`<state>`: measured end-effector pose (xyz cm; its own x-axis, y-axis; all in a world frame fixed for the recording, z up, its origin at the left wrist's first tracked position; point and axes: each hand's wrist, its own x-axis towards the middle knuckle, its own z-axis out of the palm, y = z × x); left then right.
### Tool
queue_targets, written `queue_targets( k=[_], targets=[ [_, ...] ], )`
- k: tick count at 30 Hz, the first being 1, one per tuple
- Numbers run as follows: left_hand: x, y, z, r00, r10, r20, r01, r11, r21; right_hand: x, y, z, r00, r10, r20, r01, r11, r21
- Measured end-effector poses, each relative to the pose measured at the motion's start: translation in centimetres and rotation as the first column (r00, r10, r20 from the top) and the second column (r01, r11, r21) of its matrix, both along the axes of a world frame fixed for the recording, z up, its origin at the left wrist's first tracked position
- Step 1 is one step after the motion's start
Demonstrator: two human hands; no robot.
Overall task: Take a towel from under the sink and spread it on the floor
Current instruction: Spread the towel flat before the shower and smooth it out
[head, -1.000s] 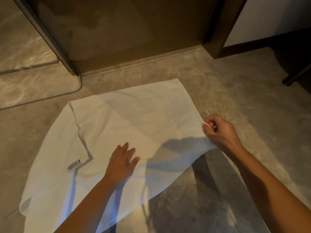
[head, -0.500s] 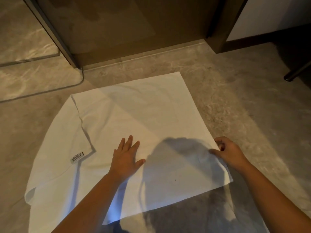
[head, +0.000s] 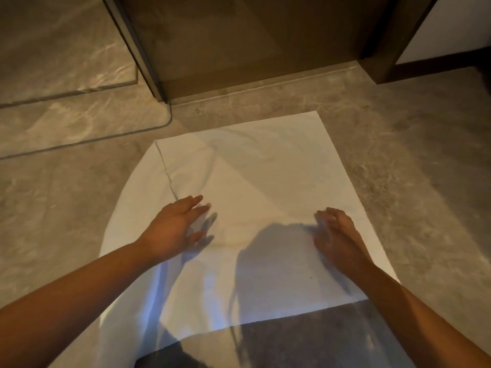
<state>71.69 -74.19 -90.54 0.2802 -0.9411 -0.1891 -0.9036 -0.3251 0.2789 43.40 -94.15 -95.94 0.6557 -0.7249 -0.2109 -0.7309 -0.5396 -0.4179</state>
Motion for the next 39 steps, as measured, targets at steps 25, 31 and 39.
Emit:
queue_targets(
  k=[25, 31, 39],
  targets=[
    [4.3, 14.2, -6.6, 0.844, 0.533, -0.061, -0.536, 0.835, -0.123, 24.0, 13.6, 0.2, 0.855, 0.518, 0.033, -0.509, 0.824, 0.249],
    [6.8, 14.1, -5.2, 0.663, 0.659, -0.354, -0.744, 0.631, -0.220, 23.7, 13.5, -0.8, 0.854, 0.512, 0.088, -0.520, 0.844, 0.134],
    [18.3, 17.5, -1.0, 0.455, 0.772, -0.443, -0.883, 0.326, -0.338, 25.4, 14.1, -1.2, 0.816, 0.548, -0.183, -0.529, 0.837, 0.141]
  ],
)
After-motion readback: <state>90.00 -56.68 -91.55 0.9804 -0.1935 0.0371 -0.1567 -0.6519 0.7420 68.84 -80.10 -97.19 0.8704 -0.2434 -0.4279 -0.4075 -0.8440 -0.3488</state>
